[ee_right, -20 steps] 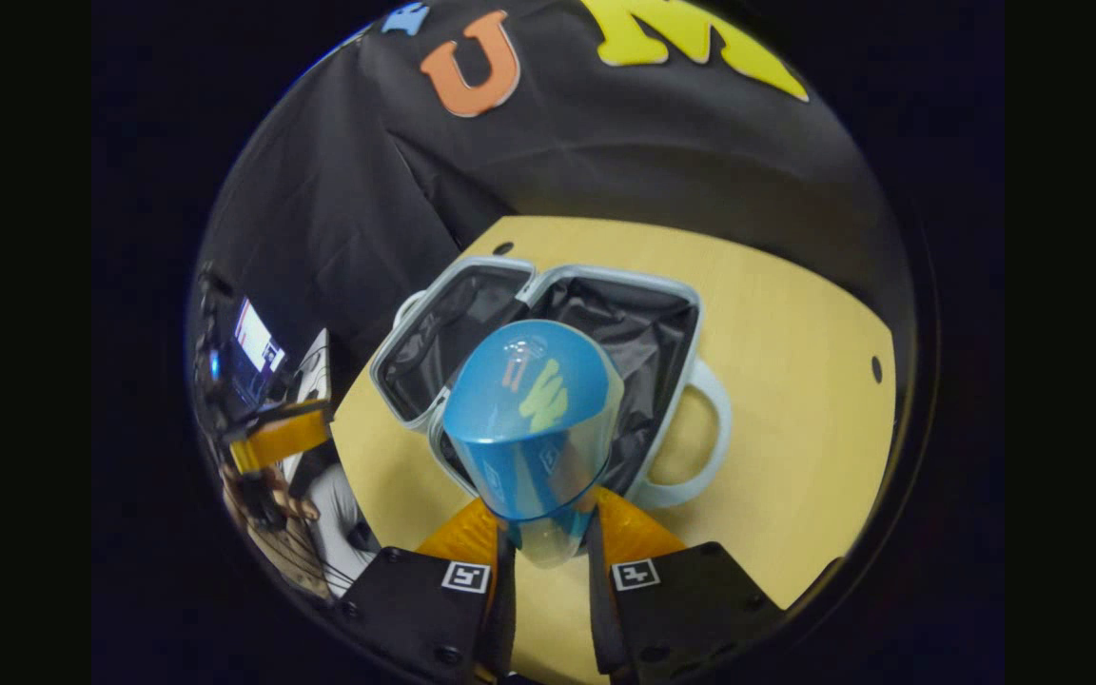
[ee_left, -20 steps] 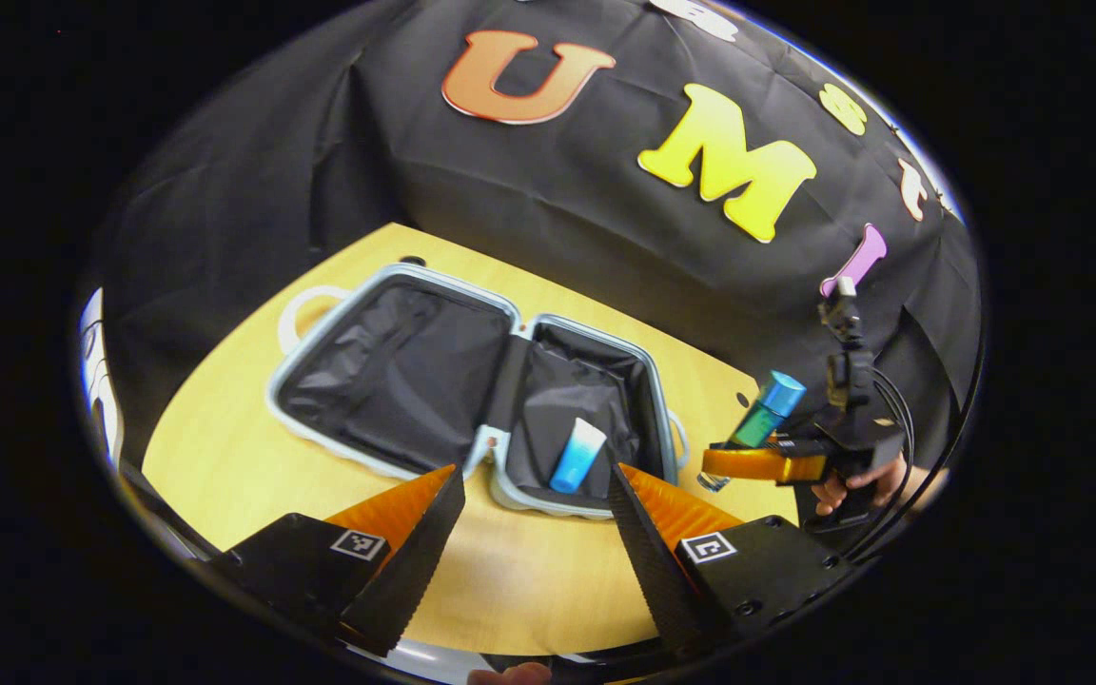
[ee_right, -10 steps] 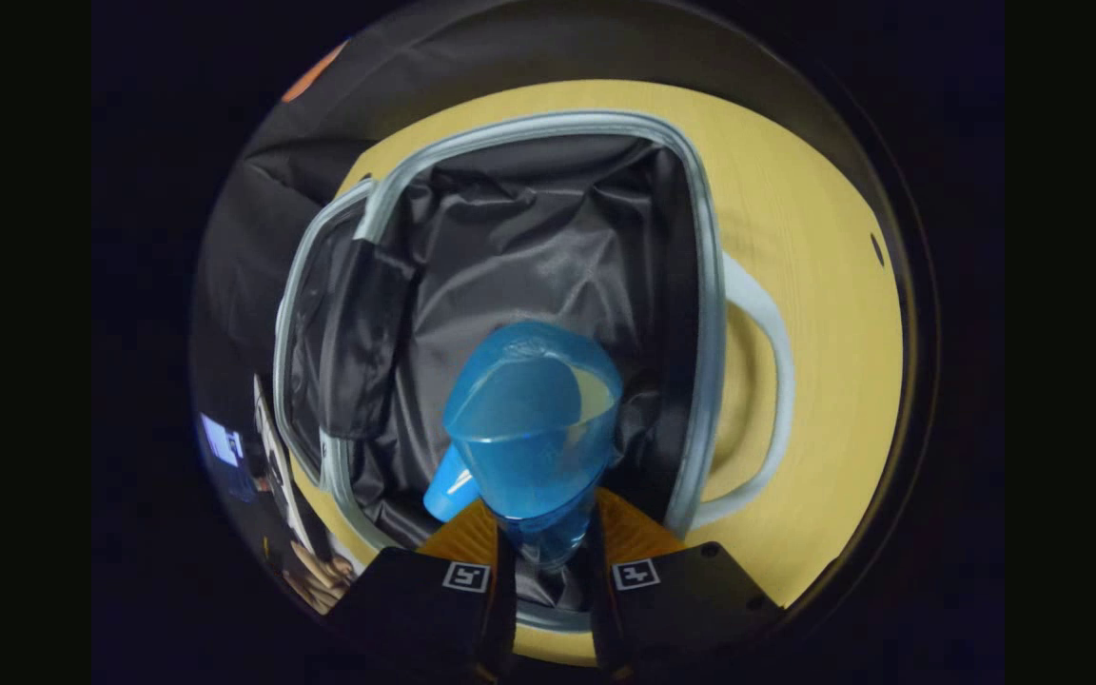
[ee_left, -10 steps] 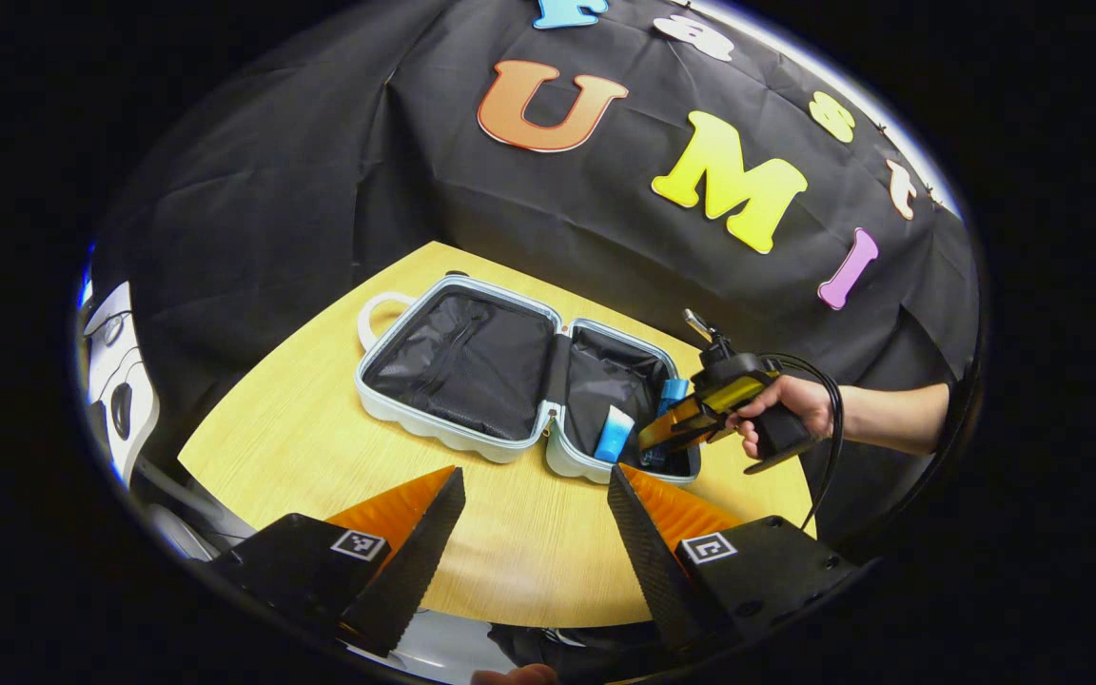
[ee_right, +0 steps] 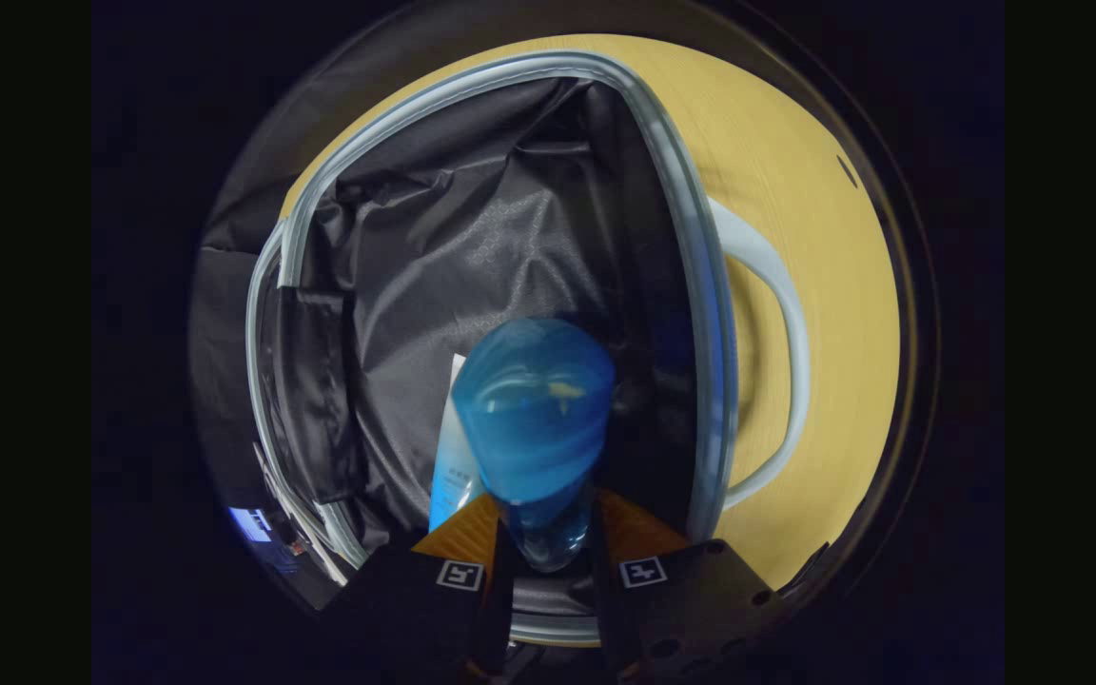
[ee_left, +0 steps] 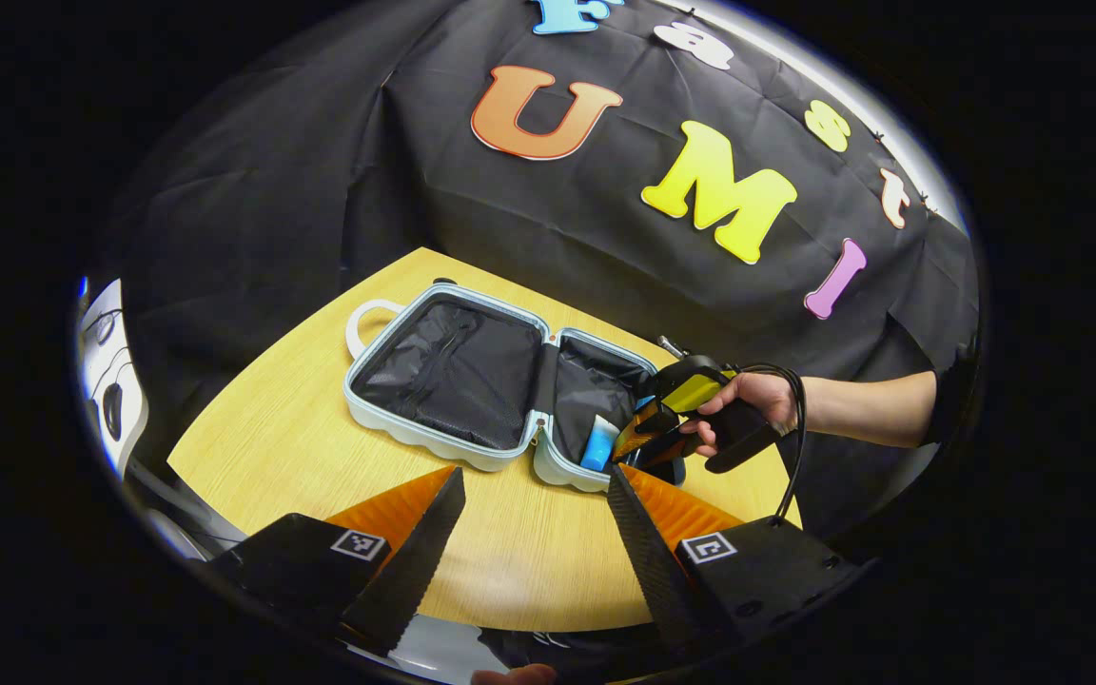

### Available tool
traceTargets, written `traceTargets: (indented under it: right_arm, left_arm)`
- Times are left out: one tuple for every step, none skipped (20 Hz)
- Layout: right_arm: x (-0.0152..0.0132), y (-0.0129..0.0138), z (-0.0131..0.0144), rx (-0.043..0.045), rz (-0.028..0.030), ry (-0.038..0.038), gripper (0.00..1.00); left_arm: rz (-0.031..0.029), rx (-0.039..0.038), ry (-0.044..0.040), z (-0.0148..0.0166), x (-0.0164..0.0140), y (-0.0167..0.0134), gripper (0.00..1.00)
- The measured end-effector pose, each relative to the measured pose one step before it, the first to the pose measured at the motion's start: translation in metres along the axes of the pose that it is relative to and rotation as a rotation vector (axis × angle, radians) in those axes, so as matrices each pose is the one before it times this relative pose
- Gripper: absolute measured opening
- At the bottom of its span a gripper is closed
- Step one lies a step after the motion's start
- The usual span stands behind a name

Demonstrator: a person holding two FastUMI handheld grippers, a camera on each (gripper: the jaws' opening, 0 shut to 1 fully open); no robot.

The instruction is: First open the suitcase, pack the skin care products into it, and then close the suitcase.

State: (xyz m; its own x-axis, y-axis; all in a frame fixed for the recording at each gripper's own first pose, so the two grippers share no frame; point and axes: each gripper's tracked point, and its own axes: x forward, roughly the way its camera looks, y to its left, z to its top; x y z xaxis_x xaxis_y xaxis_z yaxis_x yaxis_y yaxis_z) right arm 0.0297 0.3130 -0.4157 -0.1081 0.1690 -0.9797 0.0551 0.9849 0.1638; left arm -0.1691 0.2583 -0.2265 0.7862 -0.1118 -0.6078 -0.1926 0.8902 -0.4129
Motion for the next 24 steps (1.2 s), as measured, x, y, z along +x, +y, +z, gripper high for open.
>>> traceTargets:
  right_arm:
    - [-0.00272,-0.00009,0.00008,0.00553,-0.00184,-0.00897,0.36]
    - [-0.00234,-0.00367,0.00041,0.00796,-0.00492,-0.01135,0.38]
    - [-0.00425,0.00244,-0.00042,0.00605,0.01567,-0.00721,0.39]
    - [-0.00477,-0.00083,-0.00243,-0.00443,0.00567,-0.00341,0.39]
    - [-0.00682,-0.00121,-0.00178,-0.00974,0.00790,-0.01067,0.39]
    - [-0.00837,0.00022,-0.00162,-0.01667,0.01468,-0.01540,0.41]
    - [-0.01712,0.00351,-0.00488,-0.03491,0.04320,-0.02207,0.43]
    - [-0.01569,0.00177,-0.00579,-0.02761,0.02396,0.00260,0.57]
    - [-0.01443,0.00635,-0.00231,-0.00960,0.05213,-0.03366,0.60]
    - [-0.01515,0.00754,-0.00185,-0.00413,0.05022,-0.03312,0.63]
    - [-0.01497,0.00629,-0.00036,-0.01897,0.04733,-0.04696,0.59]
    - [-0.01406,0.00281,0.00371,-0.03614,0.02236,-0.05889,0.66]
    - [-0.02281,-0.00468,0.00861,-0.09128,-0.00493,-0.11353,0.68]
    - [-0.01746,-0.00604,0.00913,-0.06538,-0.01150,-0.08093,0.69]
    - [-0.01512,-0.00298,0.00705,-0.04747,-0.00080,-0.06974,0.69]
    - [-0.01932,0.00052,0.01096,-0.04080,0.00784,-0.08503,0.63]
    - [-0.01513,0.00265,0.00800,-0.03403,0.01199,-0.06740,0.69]
    - [-0.01846,-0.00030,0.01098,-0.03342,0.00450,-0.07598,0.69]
    - [-0.01758,-0.00146,0.01032,-0.03259,0.00065,-0.06453,0.69]
    - [-0.01487,-0.00434,0.00893,-0.02827,-0.01250,-0.05606,0.69]
    - [-0.01310,-0.00488,0.00745,-0.02497,-0.02043,-0.05750,0.69]
    - [-0.01245,0.00012,0.00350,-0.00601,-0.00477,-0.02907,0.69]
    - [-0.01214,0.00127,0.00303,0.00326,0.00124,-0.02359,0.69]
    - [-0.00924,-0.00004,0.00036,-0.00169,-0.00653,-0.01277,0.69]
  left_arm:
    - [0.00349,0.00066,0.00254,-0.00049,0.00017,0.00145,1.00]
    - [0.00638,-0.00568,-0.00042,0.00154,0.00046,0.00200,0.97]
    - [-0.00234,-0.01330,-0.00191,0.00289,0.00087,0.00035,0.97]
    - [-0.00014,-0.01114,-0.00407,0.00389,0.00119,0.00181,0.97]
    - [0.00547,-0.01095,-0.00685,0.00384,0.00227,0.00428,0.97]
    - [0.00769,-0.01022,-0.00694,0.00582,0.00234,0.00519,1.00]
    - [0.01495,-0.01449,-0.01660,0.00842,0.00572,0.00802,0.96]
    - [0.01106,-0.01580,-0.01447,0.00871,0.00473,0.00623,0.97]
    - [0.00132,-0.01598,-0.01025,0.00908,0.00459,0.00481,0.96]
    - [0.00451,-0.00997,-0.01283,0.00912,0.00399,0.00436,0.97]
    - [0.01178,0.00076,-0.00983,0.00960,0.00551,0.00665,0.97]
    - [0.01314,0.01220,-0.01100,0.00855,0.00732,0.00782,0.97]
    - [0.02795,0.01976,-0.01699,0.01401,0.01263,0.01568,0.97]
    - [0.02003,0.00994,-0.00285,0.00793,0.01154,0.01370,0.97]
    - [0.01597,0.00392,0.00117,0.00632,0.01166,0.01316,0.97]
    - [0.01566,0.00195,0.01090,0.00319,0.01437,0.01375,0.96]
    - [0.01329,-0.01028,0.01955,0.00229,0.01333,0.01241,0.96]
    - [0.01142,-0.00636,0.01515,0.00397,0.01187,0.00933,0.97]
    - [0.00774,-0.00185,0.00777,0.00441,0.01168,0.00891,0.97]
    - [0.00259,-0.00945,0.00414,0.00509,0.01212,0.00778,0.97]
    - [0.00659,-0.00511,0.01026,0.00233,0.01072,0.00823,0.97]
    - [0.00838,0.01082,0.00684,0.00075,0.01210,0.00736,0.97]
    - [0.00704,0.01421,0.00494,0.00130,0.01047,0.00768,0.97]
    - [0.00527,0.00659,0.01128,0.00012,0.01039,0.00662,0.97]
